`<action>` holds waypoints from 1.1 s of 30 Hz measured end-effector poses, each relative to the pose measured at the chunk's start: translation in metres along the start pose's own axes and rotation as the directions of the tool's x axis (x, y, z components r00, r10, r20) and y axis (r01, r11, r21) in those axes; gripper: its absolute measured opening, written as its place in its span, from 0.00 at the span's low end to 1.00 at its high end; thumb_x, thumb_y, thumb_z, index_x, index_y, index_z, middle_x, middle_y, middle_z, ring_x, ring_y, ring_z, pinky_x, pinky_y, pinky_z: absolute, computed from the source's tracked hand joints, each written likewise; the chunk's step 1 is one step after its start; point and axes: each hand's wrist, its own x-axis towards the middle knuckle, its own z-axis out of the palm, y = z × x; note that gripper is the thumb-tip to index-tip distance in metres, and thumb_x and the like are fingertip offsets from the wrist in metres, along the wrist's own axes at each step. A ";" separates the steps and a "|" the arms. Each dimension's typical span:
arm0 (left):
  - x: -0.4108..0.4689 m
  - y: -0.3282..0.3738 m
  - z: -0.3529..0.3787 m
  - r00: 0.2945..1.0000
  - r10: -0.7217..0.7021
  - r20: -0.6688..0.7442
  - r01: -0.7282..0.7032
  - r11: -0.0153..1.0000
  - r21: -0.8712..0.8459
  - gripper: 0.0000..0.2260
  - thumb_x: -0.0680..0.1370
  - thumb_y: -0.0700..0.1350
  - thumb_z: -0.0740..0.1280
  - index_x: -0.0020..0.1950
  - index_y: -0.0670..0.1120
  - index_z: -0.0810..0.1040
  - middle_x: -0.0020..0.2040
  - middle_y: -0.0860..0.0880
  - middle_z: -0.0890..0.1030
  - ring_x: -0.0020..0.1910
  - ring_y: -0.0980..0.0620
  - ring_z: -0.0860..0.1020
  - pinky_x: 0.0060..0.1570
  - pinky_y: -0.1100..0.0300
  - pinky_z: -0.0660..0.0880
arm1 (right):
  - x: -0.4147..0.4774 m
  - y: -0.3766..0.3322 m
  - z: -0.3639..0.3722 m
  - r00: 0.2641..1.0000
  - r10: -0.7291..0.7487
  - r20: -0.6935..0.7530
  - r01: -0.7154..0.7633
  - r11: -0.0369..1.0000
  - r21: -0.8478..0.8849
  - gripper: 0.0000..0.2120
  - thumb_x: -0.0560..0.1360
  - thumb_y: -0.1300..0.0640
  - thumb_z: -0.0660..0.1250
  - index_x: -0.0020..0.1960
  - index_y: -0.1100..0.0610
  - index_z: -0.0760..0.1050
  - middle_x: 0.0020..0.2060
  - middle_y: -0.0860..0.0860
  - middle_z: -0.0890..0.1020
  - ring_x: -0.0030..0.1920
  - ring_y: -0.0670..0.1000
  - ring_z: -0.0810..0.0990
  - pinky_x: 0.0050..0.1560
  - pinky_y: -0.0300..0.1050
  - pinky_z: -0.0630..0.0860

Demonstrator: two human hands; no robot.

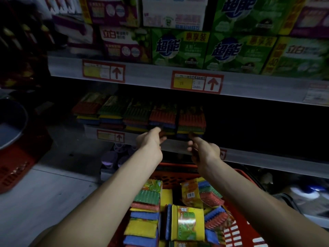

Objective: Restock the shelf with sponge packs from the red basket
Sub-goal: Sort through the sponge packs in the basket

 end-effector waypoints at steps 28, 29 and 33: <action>-0.004 0.000 -0.009 0.997 0.031 0.070 -0.037 0.996 0.083 0.05 0.81 0.42 0.70 0.55 0.43 0.82 0.50 0.46 0.87 0.39 0.54 0.84 0.33 0.60 0.69 | 0.000 -0.011 0.001 0.999 0.031 0.033 -0.026 0.986 -0.164 0.10 0.79 0.60 0.72 0.39 0.61 0.79 0.26 0.50 0.81 0.27 0.47 0.80 0.24 0.37 0.68; -0.007 -0.001 -0.011 0.995 0.024 0.099 -0.033 0.995 0.091 0.04 0.81 0.42 0.70 0.54 0.44 0.82 0.48 0.47 0.87 0.40 0.53 0.84 0.34 0.60 0.70 | -0.003 -0.012 -0.001 0.997 0.038 0.061 -0.027 0.985 -0.169 0.09 0.79 0.60 0.71 0.41 0.61 0.79 0.27 0.50 0.82 0.28 0.47 0.80 0.24 0.38 0.68; -0.023 -0.012 -0.023 0.975 -0.007 0.222 -0.014 0.996 0.092 0.03 0.79 0.45 0.72 0.51 0.46 0.84 0.44 0.50 0.87 0.43 0.54 0.85 0.41 0.60 0.74 | -0.024 -0.020 -0.017 0.970 0.055 0.239 -0.013 0.985 -0.174 0.05 0.78 0.58 0.73 0.47 0.60 0.83 0.30 0.49 0.82 0.30 0.47 0.80 0.26 0.37 0.71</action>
